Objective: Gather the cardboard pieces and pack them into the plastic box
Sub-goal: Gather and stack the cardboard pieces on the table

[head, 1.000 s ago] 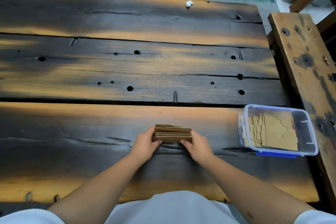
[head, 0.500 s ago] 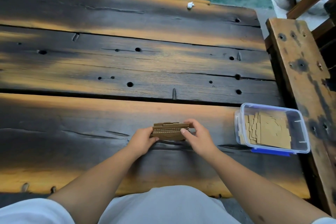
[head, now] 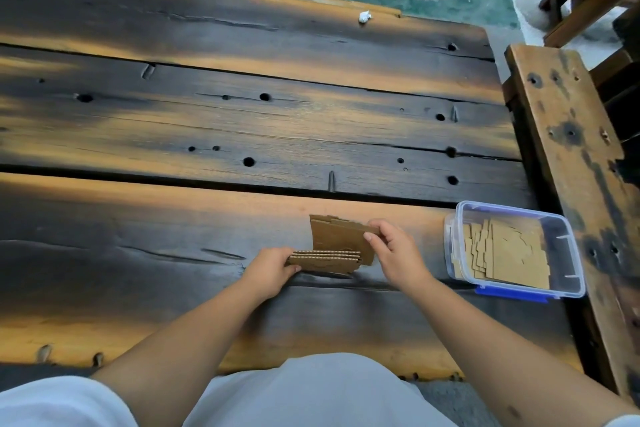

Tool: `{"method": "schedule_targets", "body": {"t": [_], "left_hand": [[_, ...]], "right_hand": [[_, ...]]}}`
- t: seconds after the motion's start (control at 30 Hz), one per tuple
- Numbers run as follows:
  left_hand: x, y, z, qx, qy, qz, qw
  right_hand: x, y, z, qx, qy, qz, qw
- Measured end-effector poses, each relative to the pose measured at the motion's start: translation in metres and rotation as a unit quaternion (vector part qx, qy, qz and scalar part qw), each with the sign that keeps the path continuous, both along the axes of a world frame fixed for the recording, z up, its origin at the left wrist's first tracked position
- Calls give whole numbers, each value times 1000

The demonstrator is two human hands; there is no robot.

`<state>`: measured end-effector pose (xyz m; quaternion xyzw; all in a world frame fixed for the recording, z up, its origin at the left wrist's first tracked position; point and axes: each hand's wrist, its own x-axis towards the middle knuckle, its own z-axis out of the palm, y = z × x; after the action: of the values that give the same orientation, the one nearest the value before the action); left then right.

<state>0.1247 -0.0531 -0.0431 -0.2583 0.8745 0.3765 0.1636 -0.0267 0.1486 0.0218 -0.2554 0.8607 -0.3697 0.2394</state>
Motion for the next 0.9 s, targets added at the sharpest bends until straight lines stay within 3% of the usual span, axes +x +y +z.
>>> {"method": "schedule_targets", "body": {"t": [0.1,0.17,0.3,0.43,0.6,0.73,0.9], "left_hand": [[2,-2,-1,-13,-4,-19,1000],[2,-3,-1,-16,-5,-19,1000],[0,-1,-4,-28,-6,-7,1000],[-2,3,-4,-27,-12,20,999],[1,4,-5,37,39,60,997],[0,4,-4,77,89,55,992],[-3,1,-5,74,72,44,994]], "right_hand": [[-18,-1,19,38,87,105,990],[-26,-8,29,92,139,206,964],[-21,-33,34,139,164,327,920],[7,-51,24,107,127,287,943],[29,-54,11,55,64,219,972],[35,-54,8,16,76,219,973],[29,-49,9,-6,86,180,980]]}}
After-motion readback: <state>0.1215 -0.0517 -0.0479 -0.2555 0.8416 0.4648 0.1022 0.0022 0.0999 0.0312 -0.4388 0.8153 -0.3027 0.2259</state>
